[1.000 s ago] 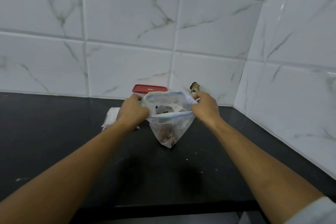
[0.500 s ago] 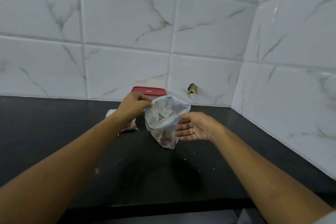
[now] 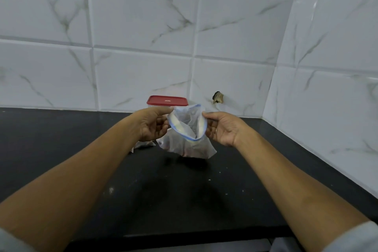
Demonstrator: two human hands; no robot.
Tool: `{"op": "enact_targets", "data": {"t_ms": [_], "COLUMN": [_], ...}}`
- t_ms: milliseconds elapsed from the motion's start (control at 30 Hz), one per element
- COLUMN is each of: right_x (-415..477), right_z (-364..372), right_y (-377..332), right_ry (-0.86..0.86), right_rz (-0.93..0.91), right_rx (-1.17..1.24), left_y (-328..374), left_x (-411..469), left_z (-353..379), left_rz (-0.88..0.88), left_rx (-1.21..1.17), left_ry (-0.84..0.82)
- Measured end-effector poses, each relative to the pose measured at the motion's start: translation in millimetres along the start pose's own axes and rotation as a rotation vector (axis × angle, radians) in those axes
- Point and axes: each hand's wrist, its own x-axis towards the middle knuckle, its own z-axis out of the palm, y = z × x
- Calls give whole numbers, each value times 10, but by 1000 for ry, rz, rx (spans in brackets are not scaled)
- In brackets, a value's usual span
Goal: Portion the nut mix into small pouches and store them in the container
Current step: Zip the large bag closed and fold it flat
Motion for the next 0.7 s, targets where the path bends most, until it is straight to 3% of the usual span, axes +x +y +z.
{"op": "enact_targets", "data": {"t_ms": [100, 233, 300, 367, 433, 567, 700], "right_x": [5, 8, 25, 28, 24, 12, 69], "right_z": [-39, -229, -328, -336, -302, -320, -379], "right_y": [-60, -199, -258, -278, -284, -338, -360], "right_ry": [109, 357, 423, 416, 347, 107, 3], "right_rz": [-107, -353, -406, -396, -348, -146, -31], "right_rx": [-173, -560, -692, -809, -814, -531, -336], "left_y": [-7, 66, 83, 82, 76, 129, 215], "left_x": [25, 66, 59, 71, 78, -6, -35], "left_z": [45, -152, -227, -217, -149, -60, -75], "left_rz": [167, 459, 477, 458, 415, 205, 87], "left_rx": [216, 736, 856, 894, 834, 398, 132], "left_ry": [168, 463, 537, 507, 401, 157, -34]}}
